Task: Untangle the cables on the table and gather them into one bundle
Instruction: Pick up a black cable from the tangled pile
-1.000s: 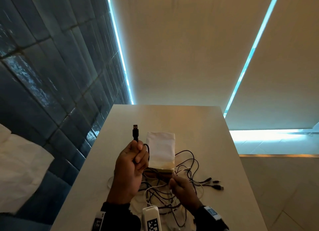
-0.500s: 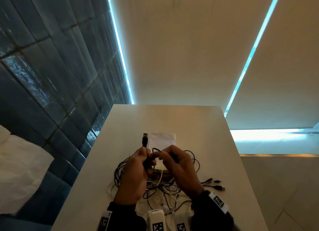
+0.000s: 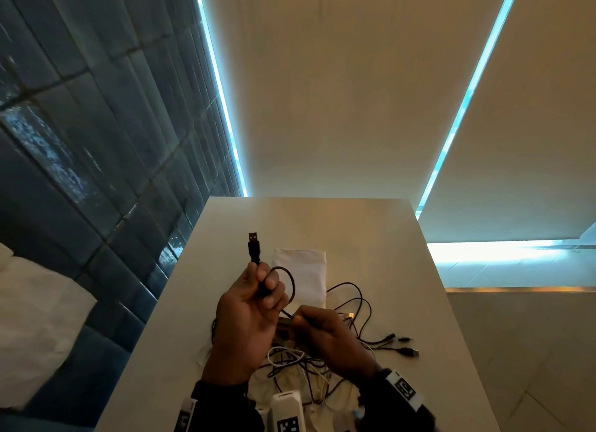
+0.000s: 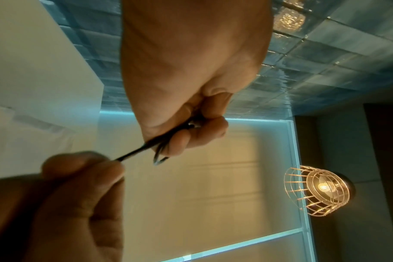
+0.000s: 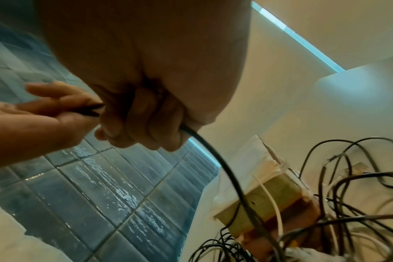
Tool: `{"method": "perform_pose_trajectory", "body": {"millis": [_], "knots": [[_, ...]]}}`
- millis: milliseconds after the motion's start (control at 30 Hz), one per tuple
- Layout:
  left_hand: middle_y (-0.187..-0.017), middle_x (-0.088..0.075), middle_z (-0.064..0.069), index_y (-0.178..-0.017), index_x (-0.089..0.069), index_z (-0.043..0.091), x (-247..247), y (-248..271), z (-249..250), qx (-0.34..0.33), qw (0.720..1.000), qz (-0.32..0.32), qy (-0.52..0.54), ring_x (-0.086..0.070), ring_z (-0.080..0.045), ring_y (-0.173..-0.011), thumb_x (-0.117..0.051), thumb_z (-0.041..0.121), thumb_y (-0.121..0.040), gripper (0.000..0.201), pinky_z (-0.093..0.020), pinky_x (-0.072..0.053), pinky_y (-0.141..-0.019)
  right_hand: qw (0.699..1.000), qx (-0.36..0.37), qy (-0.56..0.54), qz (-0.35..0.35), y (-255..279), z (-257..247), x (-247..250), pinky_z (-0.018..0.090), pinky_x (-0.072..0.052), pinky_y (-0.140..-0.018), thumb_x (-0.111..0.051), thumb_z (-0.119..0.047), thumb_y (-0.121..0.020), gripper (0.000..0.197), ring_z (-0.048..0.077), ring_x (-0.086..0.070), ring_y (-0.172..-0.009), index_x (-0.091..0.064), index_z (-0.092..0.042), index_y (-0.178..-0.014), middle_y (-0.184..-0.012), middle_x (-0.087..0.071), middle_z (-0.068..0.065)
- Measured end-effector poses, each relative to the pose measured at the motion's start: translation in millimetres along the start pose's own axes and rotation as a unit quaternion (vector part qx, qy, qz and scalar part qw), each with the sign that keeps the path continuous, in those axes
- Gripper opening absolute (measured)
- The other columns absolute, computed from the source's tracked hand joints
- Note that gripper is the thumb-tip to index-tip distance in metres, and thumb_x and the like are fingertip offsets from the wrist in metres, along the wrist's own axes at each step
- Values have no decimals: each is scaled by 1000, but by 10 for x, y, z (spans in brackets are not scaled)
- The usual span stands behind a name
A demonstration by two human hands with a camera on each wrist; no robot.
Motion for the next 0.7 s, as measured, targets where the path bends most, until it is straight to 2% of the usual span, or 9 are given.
{"method": "perform_pose_trajectory", "body": {"millis": [100, 167, 367, 433, 533, 600, 700], "knots": [[-58, -36, 1, -72, -45, 13, 10, 4, 56, -14, 1000, -1, -11, -31, -8, -46, -39, 26, -93, 26, -22, -32, -47, 999, -12, 40, 21, 19, 169, 51, 19, -37, -53, -48, -22, -100, 32, 6, -43, -56, -56, -31, -71, -65, -51, -9], [-56, -34, 2, -71, -46, 13, 9, 11, 71, -18, 1000, 0, -13, -31, -9, -45, -39, 25, -93, 27, -22, -32, -47, 997, -10, 70, 32, 35, 259, 78, 22, -37, -55, -48, -27, -99, 29, 9, -44, -58, -56, -32, -72, -66, -51, -6], [-55, -38, 2, -74, -44, 11, 4, 32, 35, -16, 1000, 3, -14, -31, -6, -41, -38, 24, -93, 24, -21, -30, -44, 995, -3, 90, 46, 67, 400, 122, 22, -39, -57, -47, -30, -97, 26, 6, -46, -60, -56, -13, -79, -69, -53, -6], [-54, -37, 3, -74, -45, 11, 7, 44, 50, -19, 1000, 5, -20, -29, -6, -40, -38, 24, -94, 25, -21, -27, -46, 994, -8, 93, 50, 84, 467, 134, 18, -38, -57, -46, -27, -98, 25, 1, -46, -59, -57, -11, -82, -68, -54, -10], [-55, -34, 3, -73, -46, 12, 10, 48, 75, -29, 999, 5, -27, -27, -7, -42, -41, 24, -92, 23, -22, -26, -46, 992, -34, 106, 57, 115, 648, 157, 14, -35, -54, -44, -18, -101, 24, -2, -45, -55, -55, -21, -80, -63, -55, -16], [-56, -33, 3, -72, -46, 12, 16, 43, 89, -34, 999, 6, -35, -26, -7, -44, -42, 24, -91, 23, -21, -27, -46, 988, -50, 127, 75, 139, 771, 194, 17, -35, -54, -44, -17, -101, 26, 0, -44, -55, -54, -27, -79, -62, -53, -15], [-56, -34, 2, -73, -45, 11, 44, 40, 88, -37, 997, 18, -66, -28, -8, -44, -43, 25, -89, 21, -22, -27, -47, 978, -62, 171, 104, 136, 873, 260, 21, -34, -56, -48, -19, -100, 28, 1, -44, -55, -52, -28, -74, -61, -50, -12]]}}
Point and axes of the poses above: each hand's wrist, its own y-axis away from the middle knuckle, its own x-axis out of the back of the hand, z = x × y, the point moved 6 cm from there along -y, towards the middle knuckle
